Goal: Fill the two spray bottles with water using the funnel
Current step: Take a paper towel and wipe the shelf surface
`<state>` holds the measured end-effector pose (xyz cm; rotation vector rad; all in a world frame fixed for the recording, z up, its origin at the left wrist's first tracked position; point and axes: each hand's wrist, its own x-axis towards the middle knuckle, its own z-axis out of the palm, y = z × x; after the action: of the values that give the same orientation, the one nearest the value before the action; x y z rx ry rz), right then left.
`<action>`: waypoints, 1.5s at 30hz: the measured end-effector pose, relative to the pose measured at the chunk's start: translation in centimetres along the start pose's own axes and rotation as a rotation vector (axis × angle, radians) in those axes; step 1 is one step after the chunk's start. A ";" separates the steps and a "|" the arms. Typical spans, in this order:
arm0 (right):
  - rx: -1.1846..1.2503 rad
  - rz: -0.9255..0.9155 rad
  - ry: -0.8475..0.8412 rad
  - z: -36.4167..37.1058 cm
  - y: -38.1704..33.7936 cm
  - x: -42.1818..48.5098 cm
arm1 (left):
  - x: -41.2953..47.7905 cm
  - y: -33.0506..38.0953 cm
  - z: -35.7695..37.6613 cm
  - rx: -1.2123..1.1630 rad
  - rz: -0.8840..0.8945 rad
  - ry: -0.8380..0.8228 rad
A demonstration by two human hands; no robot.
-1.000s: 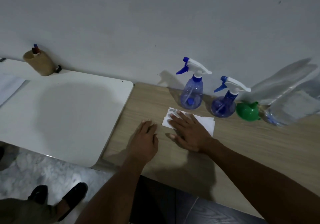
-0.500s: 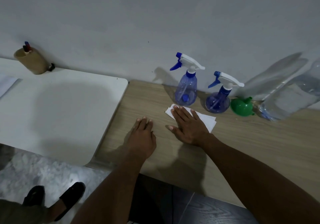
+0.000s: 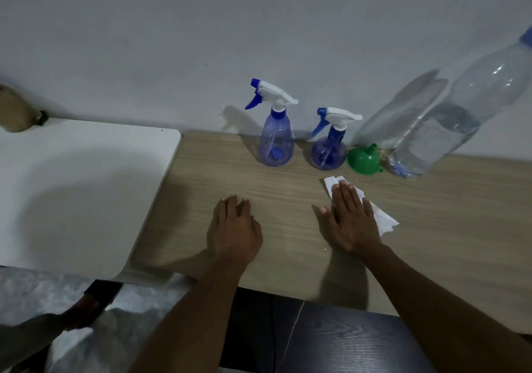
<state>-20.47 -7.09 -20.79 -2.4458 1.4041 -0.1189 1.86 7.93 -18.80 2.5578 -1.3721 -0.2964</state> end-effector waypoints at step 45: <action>-0.135 -0.825 -0.147 2.9 -7.2 -10.3 | -8.6 -5.5 0.4 -0.154 0.070 0.171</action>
<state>-19.13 5.74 -20.44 -2.9129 0.2838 -0.0250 1.43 18.06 -20.17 2.3454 -1.3185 -0.1600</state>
